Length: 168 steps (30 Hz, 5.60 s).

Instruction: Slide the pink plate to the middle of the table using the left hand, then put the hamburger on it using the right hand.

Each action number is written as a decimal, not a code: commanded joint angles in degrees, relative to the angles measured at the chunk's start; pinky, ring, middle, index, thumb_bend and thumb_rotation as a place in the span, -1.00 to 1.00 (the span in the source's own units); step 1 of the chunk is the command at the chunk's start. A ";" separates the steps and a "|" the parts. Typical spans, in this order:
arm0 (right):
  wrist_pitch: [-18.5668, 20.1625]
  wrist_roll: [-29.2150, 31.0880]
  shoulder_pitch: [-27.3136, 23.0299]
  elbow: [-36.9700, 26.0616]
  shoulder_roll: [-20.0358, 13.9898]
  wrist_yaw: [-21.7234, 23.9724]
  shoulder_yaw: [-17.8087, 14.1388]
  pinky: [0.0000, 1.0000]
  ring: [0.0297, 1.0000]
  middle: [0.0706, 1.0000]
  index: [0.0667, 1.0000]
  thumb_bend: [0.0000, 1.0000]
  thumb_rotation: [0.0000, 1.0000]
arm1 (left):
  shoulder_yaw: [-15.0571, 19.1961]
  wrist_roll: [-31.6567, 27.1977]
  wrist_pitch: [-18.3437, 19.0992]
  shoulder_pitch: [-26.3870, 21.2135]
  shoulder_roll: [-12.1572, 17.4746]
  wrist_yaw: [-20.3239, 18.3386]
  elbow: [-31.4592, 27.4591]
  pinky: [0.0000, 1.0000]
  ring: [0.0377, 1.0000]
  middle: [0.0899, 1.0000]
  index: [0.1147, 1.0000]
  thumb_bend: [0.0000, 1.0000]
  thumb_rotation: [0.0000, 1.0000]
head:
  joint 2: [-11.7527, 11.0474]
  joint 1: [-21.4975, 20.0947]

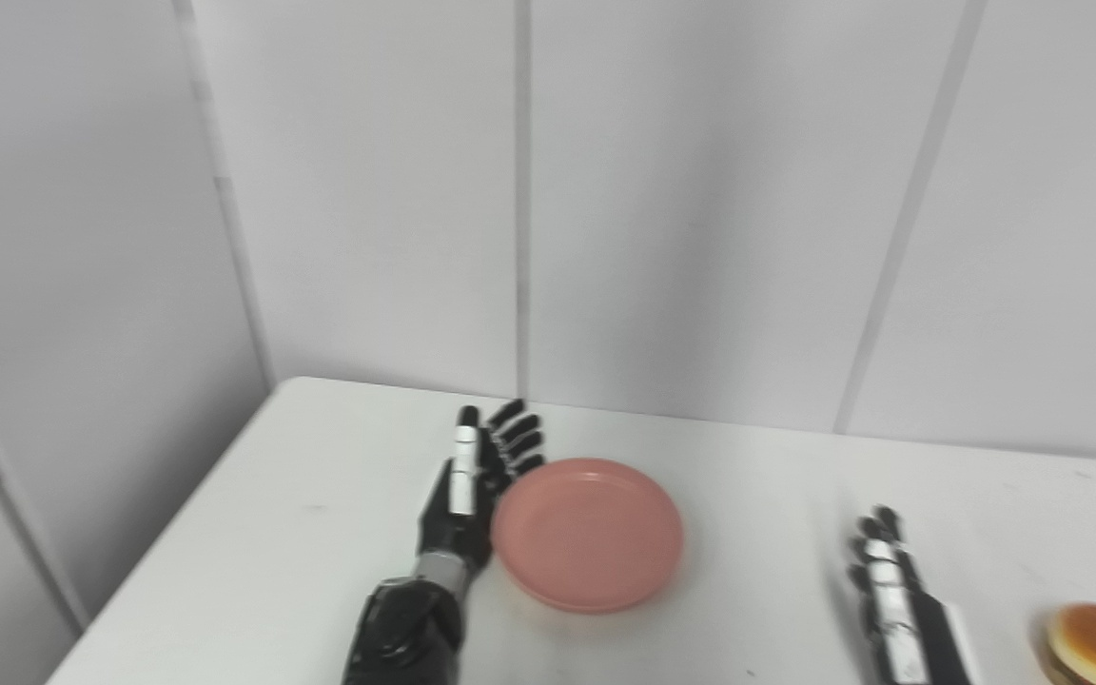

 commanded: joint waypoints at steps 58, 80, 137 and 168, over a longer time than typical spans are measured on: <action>-3.45 -31.73 -8.02 -0.92 -32.80 3.10 -0.13 0.58 0.73 0.72 0.73 0.61 -0.12 | -11.07 19.26 -2.82 12.31 -8.24 13.07 -7.17 1.00 1.00 1.00 1.00 0.38 1.00 | 0.23 -10.36; 14.43 -43.86 -8.23 -10.47 -37.23 16.32 3.43 0.89 0.85 0.80 0.74 0.90 -0.18 | -8.84 14.52 1.45 15.63 -5.09 8.04 -12.77 1.00 0.98 0.99 1.00 0.41 1.00 | 0.30 -19.94; 15.49 -42.41 -7.95 -5.35 -40.23 17.33 4.42 -0.27 -0.14 -0.09 -0.04 0.09 -1.00 | -8.98 13.69 2.54 15.40 -5.95 8.64 -13.11 1.00 0.99 0.97 1.00 0.39 1.00 | 0.60 -18.37; -2.81 -32.49 -16.43 -8.83 -31.79 7.91 6.53 -0.32 -0.25 -0.17 -0.07 0.05 -1.00 | -10.39 16.47 0.70 13.43 -10.10 11.63 -8.96 1.00 0.99 0.98 1.00 0.43 1.00 | -0.26 -0.39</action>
